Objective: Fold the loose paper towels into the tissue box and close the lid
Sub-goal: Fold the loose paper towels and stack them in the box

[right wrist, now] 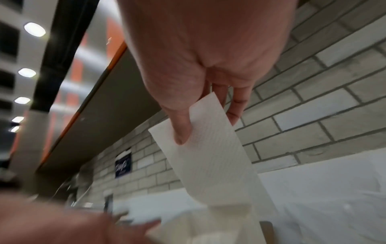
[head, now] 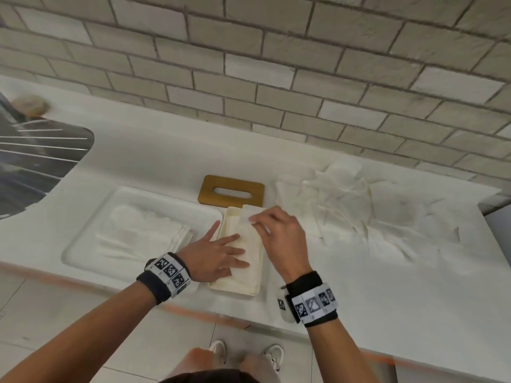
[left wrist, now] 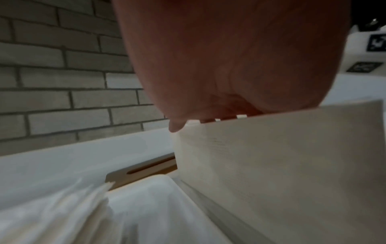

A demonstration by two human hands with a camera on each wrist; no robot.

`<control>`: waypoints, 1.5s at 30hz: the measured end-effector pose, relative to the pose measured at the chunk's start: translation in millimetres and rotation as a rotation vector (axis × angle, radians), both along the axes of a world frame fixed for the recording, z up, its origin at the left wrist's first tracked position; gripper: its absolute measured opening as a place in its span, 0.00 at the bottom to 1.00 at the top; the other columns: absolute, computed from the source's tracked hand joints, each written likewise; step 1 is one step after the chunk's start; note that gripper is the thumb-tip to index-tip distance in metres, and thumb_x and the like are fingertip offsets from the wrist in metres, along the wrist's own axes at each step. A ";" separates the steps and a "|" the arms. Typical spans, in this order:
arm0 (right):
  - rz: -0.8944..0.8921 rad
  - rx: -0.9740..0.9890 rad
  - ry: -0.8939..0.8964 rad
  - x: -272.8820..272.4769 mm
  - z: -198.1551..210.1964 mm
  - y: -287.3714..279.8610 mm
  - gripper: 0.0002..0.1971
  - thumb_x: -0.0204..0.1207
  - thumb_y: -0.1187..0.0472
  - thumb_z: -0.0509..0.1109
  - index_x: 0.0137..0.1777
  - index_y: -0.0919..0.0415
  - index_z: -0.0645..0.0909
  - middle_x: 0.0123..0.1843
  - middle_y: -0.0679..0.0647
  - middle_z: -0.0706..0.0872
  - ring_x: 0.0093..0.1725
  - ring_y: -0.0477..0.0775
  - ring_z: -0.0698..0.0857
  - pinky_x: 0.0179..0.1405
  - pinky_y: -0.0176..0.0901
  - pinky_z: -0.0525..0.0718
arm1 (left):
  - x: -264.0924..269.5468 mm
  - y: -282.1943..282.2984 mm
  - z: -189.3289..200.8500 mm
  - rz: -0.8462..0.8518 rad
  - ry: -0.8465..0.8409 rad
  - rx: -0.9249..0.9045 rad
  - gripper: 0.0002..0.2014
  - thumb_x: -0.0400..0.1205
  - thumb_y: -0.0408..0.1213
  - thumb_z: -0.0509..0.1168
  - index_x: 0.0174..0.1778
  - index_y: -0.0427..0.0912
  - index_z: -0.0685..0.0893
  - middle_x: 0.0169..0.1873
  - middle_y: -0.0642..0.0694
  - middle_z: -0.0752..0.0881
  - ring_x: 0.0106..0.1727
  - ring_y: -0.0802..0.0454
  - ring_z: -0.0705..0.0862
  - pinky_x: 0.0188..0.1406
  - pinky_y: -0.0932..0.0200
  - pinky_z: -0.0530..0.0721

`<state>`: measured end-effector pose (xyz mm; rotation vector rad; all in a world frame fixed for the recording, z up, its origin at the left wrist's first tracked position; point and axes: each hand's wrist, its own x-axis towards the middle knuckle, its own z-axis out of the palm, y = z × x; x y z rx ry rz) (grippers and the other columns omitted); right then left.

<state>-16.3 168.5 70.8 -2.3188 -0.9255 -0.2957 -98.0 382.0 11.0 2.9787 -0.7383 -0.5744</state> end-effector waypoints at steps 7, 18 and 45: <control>0.123 -0.375 0.013 -57.1 -52.8 14.1 0.11 0.72 0.54 0.87 0.50 0.37 0.94 0.48 0.39 0.91 0.42 0.46 0.89 0.50 0.48 0.85 | -36.5 32.7 17.5 0.346 -0.161 -0.517 0.14 0.88 0.48 0.68 0.68 0.58 0.90 0.72 0.61 0.86 0.79 0.62 0.77 0.83 0.48 0.75; 0.184 -0.458 0.390 -63.5 -42.6 15.1 0.20 0.87 0.34 0.67 0.60 0.45 0.94 0.58 0.45 0.93 0.54 0.50 0.90 0.54 0.50 0.86 | -24.3 6.2 -15.5 0.733 -0.106 -0.660 0.20 0.88 0.42 0.71 0.77 0.55 0.84 0.65 0.52 0.85 0.54 0.60 0.87 0.55 0.53 0.91; -0.307 -0.083 0.401 40.0 -124.9 -240.3 0.14 0.89 0.43 0.64 0.56 0.52 0.84 0.49 0.48 0.89 0.49 0.51 0.86 0.52 0.48 0.85 | 73.7 -252.3 -46.7 0.718 -0.129 -0.590 0.24 0.89 0.45 0.68 0.82 0.51 0.76 0.76 0.46 0.75 0.68 0.42 0.81 0.63 0.44 0.88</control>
